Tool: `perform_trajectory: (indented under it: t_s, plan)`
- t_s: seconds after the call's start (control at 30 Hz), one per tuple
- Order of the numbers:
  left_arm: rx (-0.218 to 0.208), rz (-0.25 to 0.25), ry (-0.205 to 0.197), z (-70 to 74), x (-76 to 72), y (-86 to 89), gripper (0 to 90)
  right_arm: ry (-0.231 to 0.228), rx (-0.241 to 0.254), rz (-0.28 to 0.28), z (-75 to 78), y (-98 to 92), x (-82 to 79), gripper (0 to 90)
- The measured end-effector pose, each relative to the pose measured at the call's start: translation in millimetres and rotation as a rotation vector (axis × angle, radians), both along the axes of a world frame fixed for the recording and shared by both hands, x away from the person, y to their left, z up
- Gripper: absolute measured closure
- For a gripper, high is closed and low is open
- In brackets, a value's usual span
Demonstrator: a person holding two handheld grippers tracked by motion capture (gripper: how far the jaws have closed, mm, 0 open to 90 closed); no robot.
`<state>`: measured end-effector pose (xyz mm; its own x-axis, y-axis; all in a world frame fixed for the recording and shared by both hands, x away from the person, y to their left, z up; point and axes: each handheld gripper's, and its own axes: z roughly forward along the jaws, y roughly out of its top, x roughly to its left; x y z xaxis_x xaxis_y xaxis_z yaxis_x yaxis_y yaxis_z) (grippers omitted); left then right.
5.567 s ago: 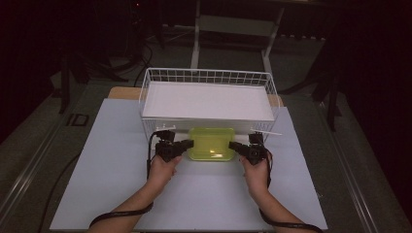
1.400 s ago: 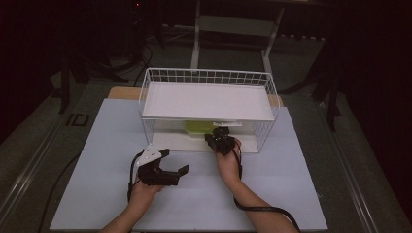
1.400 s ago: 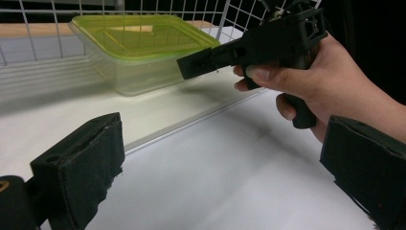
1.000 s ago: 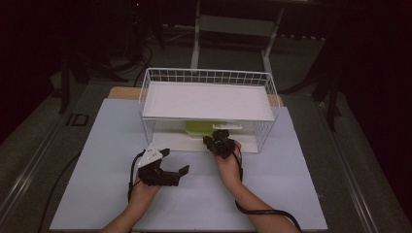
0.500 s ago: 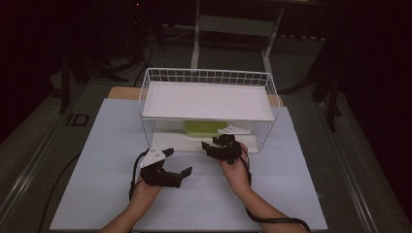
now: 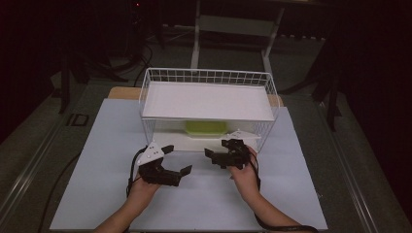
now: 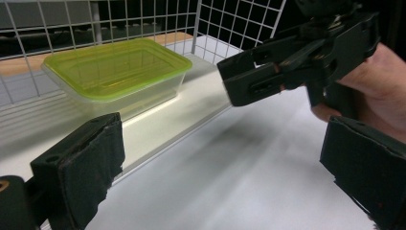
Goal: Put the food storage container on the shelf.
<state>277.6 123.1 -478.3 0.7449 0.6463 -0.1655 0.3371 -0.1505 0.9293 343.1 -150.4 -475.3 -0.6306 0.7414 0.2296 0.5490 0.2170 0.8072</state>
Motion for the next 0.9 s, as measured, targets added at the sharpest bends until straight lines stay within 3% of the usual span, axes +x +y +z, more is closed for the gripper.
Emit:
perform_trajectory:
  t_s: [0.23, 0.57, 0.9]
  plan:
    - [-0.013, -0.052, 0.017, 0.7, -5.9, 0.5, 1.9, -0.016, 0.032, 0.038, 7.5, -15.0, -14.2, 19.2]
    - [-0.021, -0.080, 0.025, 4.6, -18.7, 4.8, 1.9, -0.047, 0.052, 0.097, 16.1, -35.6, -38.4, 19.0]
    - [-0.025, -0.093, 0.023, 5.3, -31.8, 8.6, 1.9, -0.032, 0.066, 0.108, 12.1, -55.9, -60.8, 19.1]
